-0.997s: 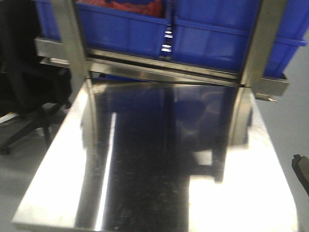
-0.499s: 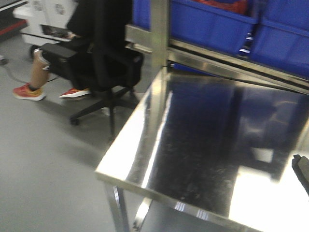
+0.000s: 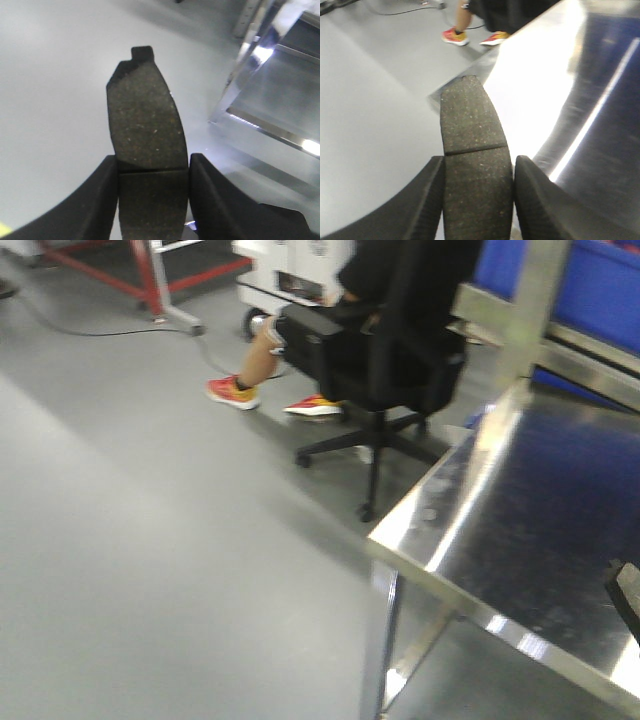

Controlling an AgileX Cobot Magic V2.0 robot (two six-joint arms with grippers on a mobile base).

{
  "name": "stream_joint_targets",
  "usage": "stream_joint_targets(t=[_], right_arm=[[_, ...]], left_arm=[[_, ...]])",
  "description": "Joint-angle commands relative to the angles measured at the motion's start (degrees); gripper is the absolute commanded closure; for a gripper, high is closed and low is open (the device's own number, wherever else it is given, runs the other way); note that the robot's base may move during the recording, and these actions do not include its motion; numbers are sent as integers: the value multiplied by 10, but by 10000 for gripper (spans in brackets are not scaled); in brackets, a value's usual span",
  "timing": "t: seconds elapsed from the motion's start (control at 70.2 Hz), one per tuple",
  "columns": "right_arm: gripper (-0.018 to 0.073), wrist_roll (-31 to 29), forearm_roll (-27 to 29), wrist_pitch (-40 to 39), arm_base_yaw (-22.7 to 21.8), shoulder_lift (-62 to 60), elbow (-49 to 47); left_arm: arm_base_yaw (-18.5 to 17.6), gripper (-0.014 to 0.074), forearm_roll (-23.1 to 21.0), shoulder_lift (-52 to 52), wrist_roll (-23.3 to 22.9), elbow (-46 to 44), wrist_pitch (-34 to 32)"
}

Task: Move and align brake pads A on conveyor
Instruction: 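Back away from the table and drive along the yellow line toward the cones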

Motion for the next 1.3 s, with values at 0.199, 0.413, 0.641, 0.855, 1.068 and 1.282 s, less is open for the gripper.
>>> stream_joint_targets(t=[0.199, 0.413, 0.641, 0.855, 1.068, 1.282], right_arm=[[520, -5, -15, -52, -3, 4, -16], [520, -5, -15, -52, -3, 4, -16], [520, -5, -15, -43, -3, 4, -16], [520, -5, -15, -43, -3, 4, -16], [520, -5, -15, -43, -3, 4, -16], [520, -5, -15, -43, -3, 4, -16]], left_arm=[[-4, 603, 1, -3, -7, -17, -38], [-4, 603, 1, -3, -7, -17, -38], [-4, 603, 1, -3, -7, -17, -38], [-4, 603, 1, -3, -7, -17, -37], [-4, 603, 1, -3, -7, -17, -36], [-4, 603, 1, -3, -7, -17, -32]])
